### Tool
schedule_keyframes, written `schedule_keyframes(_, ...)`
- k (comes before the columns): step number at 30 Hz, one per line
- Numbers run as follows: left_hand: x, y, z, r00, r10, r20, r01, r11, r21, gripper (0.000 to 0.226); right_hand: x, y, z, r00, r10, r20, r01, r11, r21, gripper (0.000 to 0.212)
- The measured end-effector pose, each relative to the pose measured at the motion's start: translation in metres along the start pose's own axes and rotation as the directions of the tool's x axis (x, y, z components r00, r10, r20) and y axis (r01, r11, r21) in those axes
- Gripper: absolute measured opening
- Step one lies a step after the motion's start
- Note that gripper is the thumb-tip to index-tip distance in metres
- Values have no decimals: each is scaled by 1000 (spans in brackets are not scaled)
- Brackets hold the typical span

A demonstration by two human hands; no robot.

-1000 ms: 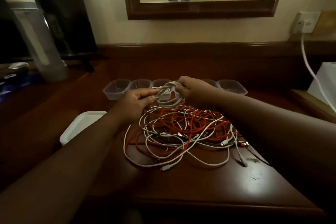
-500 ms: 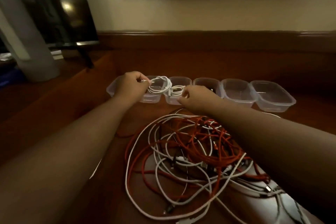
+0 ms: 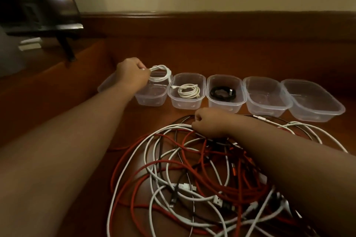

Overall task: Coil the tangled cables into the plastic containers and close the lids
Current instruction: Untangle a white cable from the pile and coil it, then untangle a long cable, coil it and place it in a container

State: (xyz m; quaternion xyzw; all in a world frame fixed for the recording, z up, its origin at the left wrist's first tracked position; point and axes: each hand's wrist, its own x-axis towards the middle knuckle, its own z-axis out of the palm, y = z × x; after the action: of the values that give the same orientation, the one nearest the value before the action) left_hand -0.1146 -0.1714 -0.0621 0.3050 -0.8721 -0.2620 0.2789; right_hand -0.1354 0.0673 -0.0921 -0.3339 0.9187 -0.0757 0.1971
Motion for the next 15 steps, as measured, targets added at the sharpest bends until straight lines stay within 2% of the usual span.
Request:
schedule_keyframes(2, 4, -11, -2, 999, -48, 9, 47, 992, 120, 10, 3, -1, -1, 1000, 1, 21, 0, 1000, -22, 22)
schedule_keyframes(5, 5, -13, 2, 995, -47, 88, 19, 957, 289, 13, 6, -2, -1, 999, -7, 32, 8, 999, -44, 19)
schedule_keyframes(12, 16, -7, 22, 989, 12, 144, -82, 869, 488, 26, 4, -4, 0, 999, -3, 33, 5, 999, -54, 27)
schedule_keyframes(15, 12, -8, 19, 986, 41, 160, -118, 853, 508, 37, 1, -3, 1, 999, -3, 34, 5, 999, -44, 29)
